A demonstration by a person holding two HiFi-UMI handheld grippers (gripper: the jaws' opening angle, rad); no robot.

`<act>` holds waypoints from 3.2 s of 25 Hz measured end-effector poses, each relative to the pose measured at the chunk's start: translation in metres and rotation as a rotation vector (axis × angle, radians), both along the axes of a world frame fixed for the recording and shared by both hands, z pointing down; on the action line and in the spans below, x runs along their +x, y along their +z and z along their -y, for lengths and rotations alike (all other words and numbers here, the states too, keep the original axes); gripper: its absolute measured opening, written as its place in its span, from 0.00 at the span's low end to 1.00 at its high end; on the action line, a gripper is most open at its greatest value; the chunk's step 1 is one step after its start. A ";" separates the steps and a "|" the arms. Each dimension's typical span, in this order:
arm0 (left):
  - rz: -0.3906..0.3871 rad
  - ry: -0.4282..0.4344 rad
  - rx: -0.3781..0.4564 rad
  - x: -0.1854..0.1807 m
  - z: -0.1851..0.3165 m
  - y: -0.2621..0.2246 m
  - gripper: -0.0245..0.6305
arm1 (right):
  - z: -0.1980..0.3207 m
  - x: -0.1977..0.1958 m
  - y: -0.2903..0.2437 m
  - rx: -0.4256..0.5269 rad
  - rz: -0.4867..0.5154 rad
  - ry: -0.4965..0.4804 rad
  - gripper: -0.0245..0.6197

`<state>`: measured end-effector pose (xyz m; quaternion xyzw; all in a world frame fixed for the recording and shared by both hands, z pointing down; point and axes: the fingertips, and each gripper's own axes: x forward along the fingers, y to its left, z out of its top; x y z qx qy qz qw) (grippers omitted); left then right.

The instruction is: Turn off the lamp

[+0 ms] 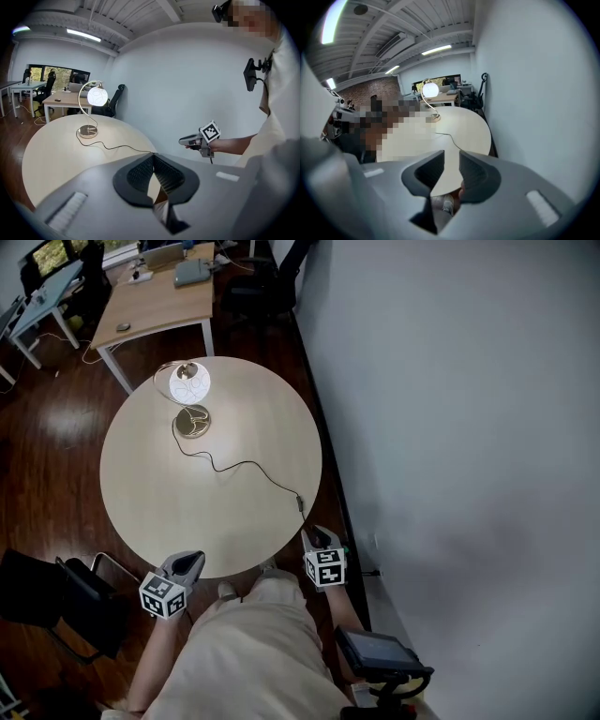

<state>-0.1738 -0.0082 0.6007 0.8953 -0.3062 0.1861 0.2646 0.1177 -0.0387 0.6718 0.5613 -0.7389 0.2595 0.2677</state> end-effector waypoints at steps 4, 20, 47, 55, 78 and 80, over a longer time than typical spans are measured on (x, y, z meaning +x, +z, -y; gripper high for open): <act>0.025 0.031 -0.006 0.029 0.020 -0.005 0.04 | 0.025 0.020 0.030 -0.046 0.015 0.015 0.18; 0.099 -0.021 -0.090 0.079 0.055 0.008 0.04 | 0.081 0.032 0.164 -0.264 -0.040 -0.131 0.25; 0.166 -0.040 -0.151 0.041 0.066 0.024 0.04 | 0.102 0.025 0.228 -0.348 -0.040 -0.018 0.20; 0.162 -0.046 -0.157 0.046 0.065 0.026 0.04 | 0.103 0.025 0.227 -0.357 -0.073 -0.042 0.20; 0.155 -0.048 -0.166 0.052 0.065 0.029 0.04 | 0.111 0.022 0.233 -0.394 -0.167 -0.044 0.20; 0.155 -0.045 -0.168 0.052 0.065 0.029 0.04 | 0.113 0.021 0.233 -0.395 -0.177 -0.044 0.19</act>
